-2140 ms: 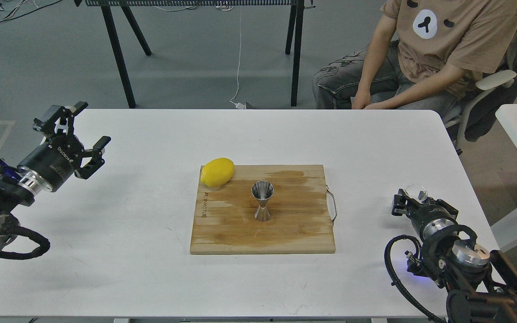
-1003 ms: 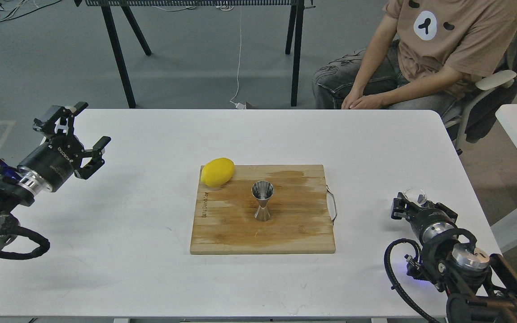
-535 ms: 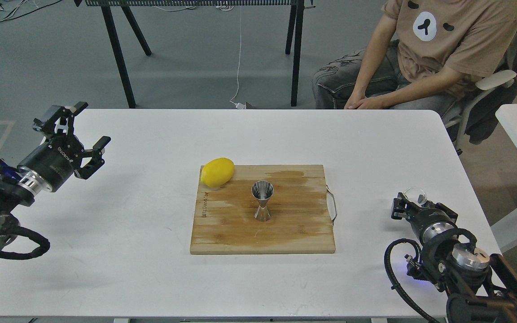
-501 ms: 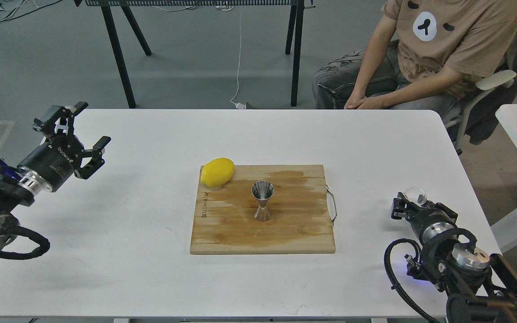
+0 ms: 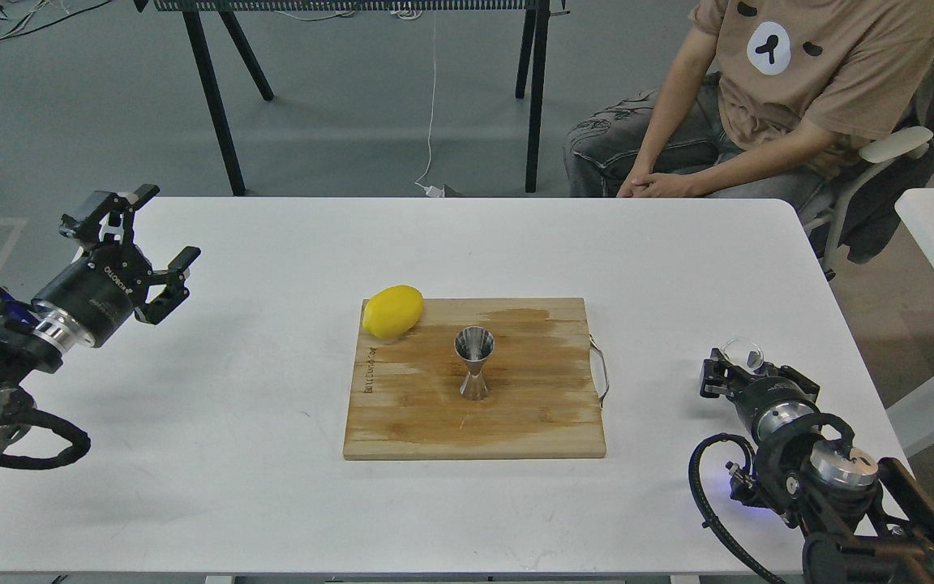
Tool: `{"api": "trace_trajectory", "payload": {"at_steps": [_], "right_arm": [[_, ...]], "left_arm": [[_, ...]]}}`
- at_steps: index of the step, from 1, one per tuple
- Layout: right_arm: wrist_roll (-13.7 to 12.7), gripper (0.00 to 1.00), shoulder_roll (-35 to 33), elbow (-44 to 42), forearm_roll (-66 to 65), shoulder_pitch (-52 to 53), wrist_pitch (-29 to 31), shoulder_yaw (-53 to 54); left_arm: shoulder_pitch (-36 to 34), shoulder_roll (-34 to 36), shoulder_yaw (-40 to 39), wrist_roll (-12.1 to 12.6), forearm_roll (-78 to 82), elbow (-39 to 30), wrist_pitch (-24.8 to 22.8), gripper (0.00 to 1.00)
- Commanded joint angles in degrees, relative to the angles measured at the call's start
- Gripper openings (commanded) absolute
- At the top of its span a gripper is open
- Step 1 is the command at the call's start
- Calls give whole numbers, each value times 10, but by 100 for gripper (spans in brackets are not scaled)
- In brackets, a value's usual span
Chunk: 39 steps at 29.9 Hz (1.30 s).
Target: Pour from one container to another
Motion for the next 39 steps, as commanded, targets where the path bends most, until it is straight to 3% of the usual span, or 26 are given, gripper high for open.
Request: {"api": "trace_trajectory", "payload": {"at_steps": [1,19,31,35,39], "right_arm": [[-1,98,-1,9,1,-2,0,0],[-1,98,-2,18,1,-5,0,1],[-4,99,-53,139,2,-40,-25,10],[-14,99,-117,173,-10,-49,4,-6],[-52,99,-184,152,-85,-6,144,-33]], "left_arm": [[0,0,0,0,0,0,0,98],[0,0,0,0,1,0,0,98],[0,0,-1,0,0,0,0,98],[2,0,-1,0,0,0,0,98],[1,-1,-1,0,0,1,0,98]]}}
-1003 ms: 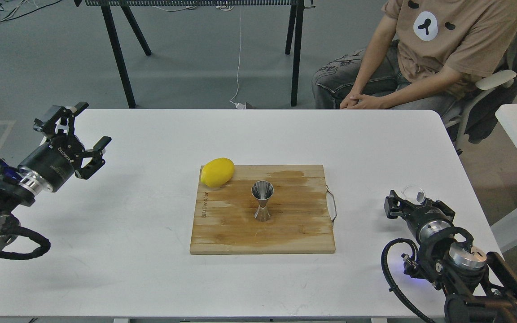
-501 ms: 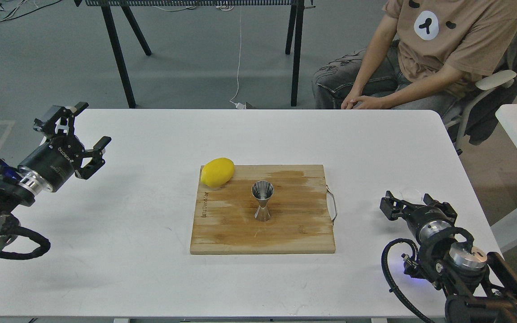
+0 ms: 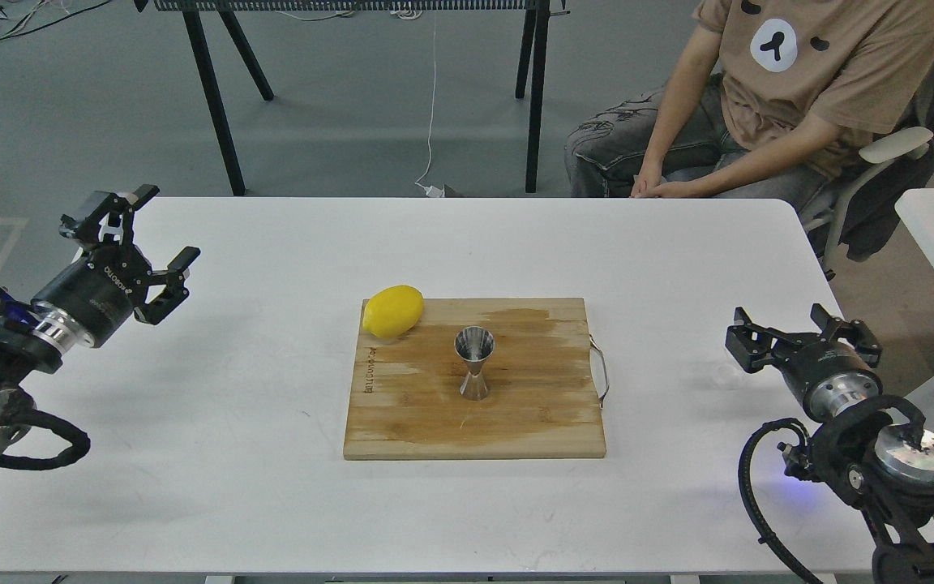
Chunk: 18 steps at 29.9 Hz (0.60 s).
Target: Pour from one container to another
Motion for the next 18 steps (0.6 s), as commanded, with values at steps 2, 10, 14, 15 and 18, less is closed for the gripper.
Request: {"api": "trace_trajectory", "payload": {"at_steps": [2,10,14,15,18], "right_arm": [[-35,98,-59,-50,-91,61,171,-19],[-74,98,-53,-255,-115,166,331,-21],[-69,99,-43,-284,-115,180,331,-38],[-68,99,-40,-284,-115,181,331,-40],[-65,99,-19,-281,-111,179,331,-33]], "left_arm": [[0,-2,0,0,0,1,0,98],[0,-3,-1,0,-2,1,0,98],[0,-7,-1,0,-5,1,0,98],[1,-7,-1,0,-5,1,0,98],[2,-7,-2,0,-6,1,0,98]]}}
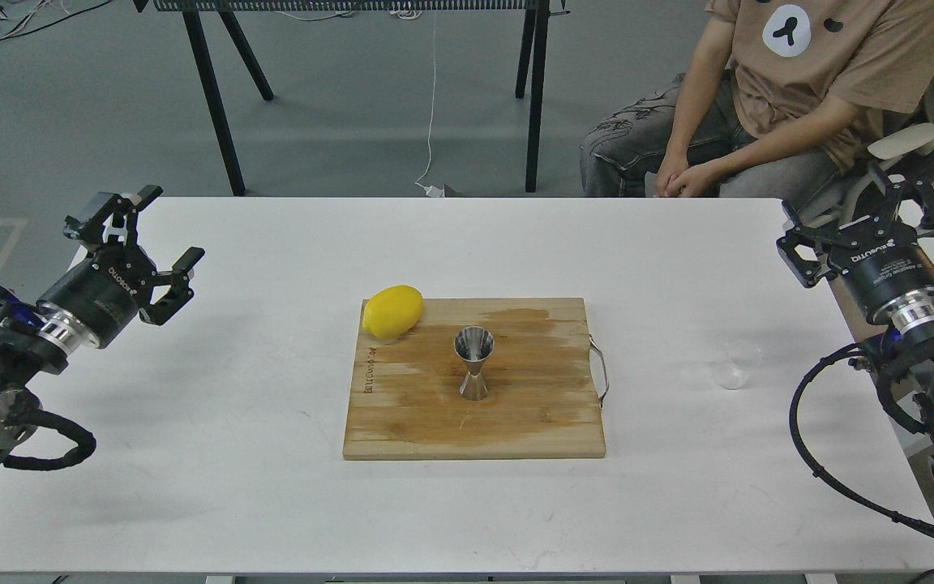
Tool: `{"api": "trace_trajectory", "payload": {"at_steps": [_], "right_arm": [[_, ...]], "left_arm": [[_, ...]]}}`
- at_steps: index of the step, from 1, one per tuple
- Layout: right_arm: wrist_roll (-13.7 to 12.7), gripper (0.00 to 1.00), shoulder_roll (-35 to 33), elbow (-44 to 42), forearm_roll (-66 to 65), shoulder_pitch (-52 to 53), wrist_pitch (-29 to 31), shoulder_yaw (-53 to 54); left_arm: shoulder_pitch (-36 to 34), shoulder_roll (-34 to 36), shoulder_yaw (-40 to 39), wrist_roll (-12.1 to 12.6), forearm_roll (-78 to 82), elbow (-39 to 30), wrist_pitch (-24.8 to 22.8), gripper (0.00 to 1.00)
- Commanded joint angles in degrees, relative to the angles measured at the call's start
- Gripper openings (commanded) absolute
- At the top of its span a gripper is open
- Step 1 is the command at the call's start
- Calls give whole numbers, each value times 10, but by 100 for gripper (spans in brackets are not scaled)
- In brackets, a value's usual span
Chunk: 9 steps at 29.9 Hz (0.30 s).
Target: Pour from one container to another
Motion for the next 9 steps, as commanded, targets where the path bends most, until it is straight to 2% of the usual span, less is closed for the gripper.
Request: {"api": "trace_trajectory", "payload": {"at_steps": [1,9], "right_arm": [[4,99,26,1,3,-3,0,6],[40,98,38,0,4,-14,0,9]], "left_arm": [[1,0,0,0,-1,-1,0,98],[1,0,-1,0,-1,0,0,98]]}}
